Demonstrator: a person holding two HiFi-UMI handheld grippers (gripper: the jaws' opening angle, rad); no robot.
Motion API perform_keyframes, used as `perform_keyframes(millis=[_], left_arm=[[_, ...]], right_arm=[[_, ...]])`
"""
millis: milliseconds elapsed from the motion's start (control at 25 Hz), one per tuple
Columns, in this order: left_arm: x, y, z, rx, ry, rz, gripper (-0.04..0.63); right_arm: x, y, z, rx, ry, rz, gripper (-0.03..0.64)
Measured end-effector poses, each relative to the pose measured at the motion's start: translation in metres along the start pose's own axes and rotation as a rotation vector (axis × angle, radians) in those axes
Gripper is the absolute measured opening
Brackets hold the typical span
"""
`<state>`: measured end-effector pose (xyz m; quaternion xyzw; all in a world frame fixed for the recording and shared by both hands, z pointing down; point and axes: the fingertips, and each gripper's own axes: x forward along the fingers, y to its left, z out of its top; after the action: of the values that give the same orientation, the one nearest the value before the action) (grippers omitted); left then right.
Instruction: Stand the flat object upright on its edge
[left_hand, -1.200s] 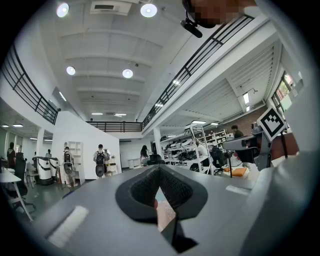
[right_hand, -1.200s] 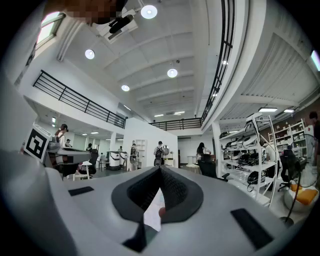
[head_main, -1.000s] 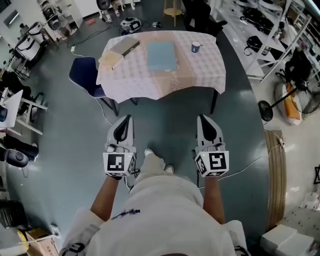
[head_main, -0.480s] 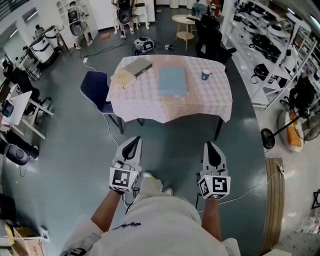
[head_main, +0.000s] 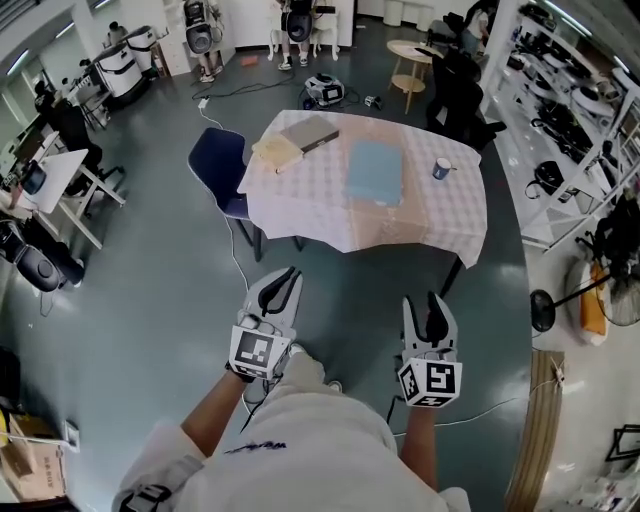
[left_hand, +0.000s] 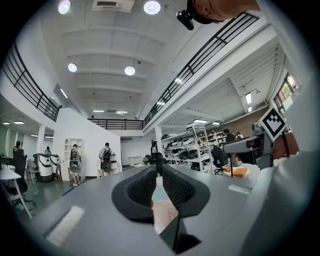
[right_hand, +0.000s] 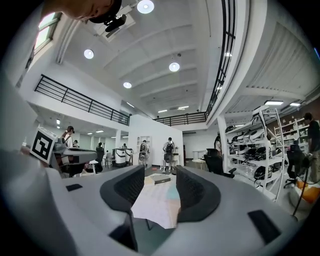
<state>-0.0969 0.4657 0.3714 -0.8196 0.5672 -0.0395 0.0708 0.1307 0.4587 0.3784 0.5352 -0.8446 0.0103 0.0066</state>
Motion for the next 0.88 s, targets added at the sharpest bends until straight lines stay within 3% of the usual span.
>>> perform_keyframes(millis=[120,200,360,520,880], left_arm=[[0.002,-0.001,-0.002,-0.013,0.001,-0.003,0.068],[0.003,0.001,-0.003,-0.021,0.000,0.002,0.122],[0.006,0.003,-0.005,-0.031,0.008,0.013,0.213],[0.009,0.002,-0.008,-0.035,0.027,-0.006,0.315],[0.007,-0.013,-0.006,-0.027,-0.003,-0.077,0.451]], right_arm=[[0.002,-0.004,0.000,0.003,0.005,-0.005,0.244],[0.003,-0.006,0.000,0.008,0.006,-0.007,0.291],[0.002,-0.009,-0.001,0.018,0.020,-0.013,0.323],[-0.001,-0.013,-0.004,0.021,0.035,-0.027,0.360],[-0.008,-0.035,-0.009,0.042,0.045,-0.086,0.506]])
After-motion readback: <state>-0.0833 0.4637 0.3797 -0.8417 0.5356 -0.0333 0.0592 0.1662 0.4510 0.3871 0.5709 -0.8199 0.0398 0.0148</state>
